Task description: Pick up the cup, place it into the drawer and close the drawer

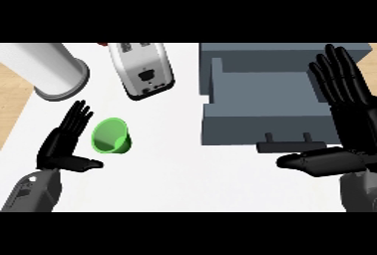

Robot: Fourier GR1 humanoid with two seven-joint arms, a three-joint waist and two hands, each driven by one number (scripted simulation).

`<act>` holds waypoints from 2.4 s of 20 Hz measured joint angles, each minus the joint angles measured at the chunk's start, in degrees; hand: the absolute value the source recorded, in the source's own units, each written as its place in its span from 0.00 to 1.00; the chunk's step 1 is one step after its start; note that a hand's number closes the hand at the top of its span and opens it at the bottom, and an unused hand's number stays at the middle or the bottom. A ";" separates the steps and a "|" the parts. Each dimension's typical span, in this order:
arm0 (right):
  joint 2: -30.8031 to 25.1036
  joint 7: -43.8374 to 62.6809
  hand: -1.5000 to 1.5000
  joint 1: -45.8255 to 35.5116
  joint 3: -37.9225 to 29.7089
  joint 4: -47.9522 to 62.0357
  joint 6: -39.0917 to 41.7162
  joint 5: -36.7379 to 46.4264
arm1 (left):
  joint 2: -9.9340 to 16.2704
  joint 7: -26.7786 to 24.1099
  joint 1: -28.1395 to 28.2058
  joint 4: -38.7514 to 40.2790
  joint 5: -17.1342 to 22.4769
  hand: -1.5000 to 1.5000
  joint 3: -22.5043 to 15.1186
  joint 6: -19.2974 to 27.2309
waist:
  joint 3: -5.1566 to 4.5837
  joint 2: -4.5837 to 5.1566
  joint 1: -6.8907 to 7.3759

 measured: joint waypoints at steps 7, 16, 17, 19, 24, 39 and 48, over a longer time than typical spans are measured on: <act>-0.15 -0.59 0.00 0.25 -0.42 0.18 0.82 -0.26 | 1.65 -12.20 -6.34 19.41 -5.13 0.00 0.66 1.60 | -0.06 0.18 -0.53; -0.41 2.14 0.00 -1.97 -0.43 -0.52 0.53 -0.74 | 0.76 -19.43 -9.98 29.86 -7.79 0.00 0.97 5.33 | -0.16 0.46 -1.12; -0.43 1.70 0.00 -1.86 -0.65 -0.24 0.64 -0.81 | 0.44 -20.27 -9.90 30.24 -8.01 0.00 0.91 5.83 | -0.17 0.47 -1.11; -0.61 1.97 0.00 -2.30 -0.90 0.06 0.84 -1.23 | 0.18 -21.17 -10.13 31.20 -8.24 0.00 1.02 6.32 | -0.18 0.52 -1.17; -0.78 2.41 0.00 -2.82 -0.73 -0.02 1.06 -1.25 | 0.13 -22.15 -11.64 32.47 -8.62 0.00 1.21 6.68 | -0.23 0.68 -1.53; -1.36 0.96 0.00 -2.75 -1.55 1.51 1.80 -1.16 | -3.09 -22.50 -13.81 33.41 -9.01 1.00 0.77 2.29 | -0.29 0.90 -2.05; -1.95 1.47 0.00 -2.40 -2.13 1.36 2.03 -1.31 | -5.04 -29.77 -12.99 28.79 -9.36 1.00 2.13 14.17 | -0.25 0.84 -1.82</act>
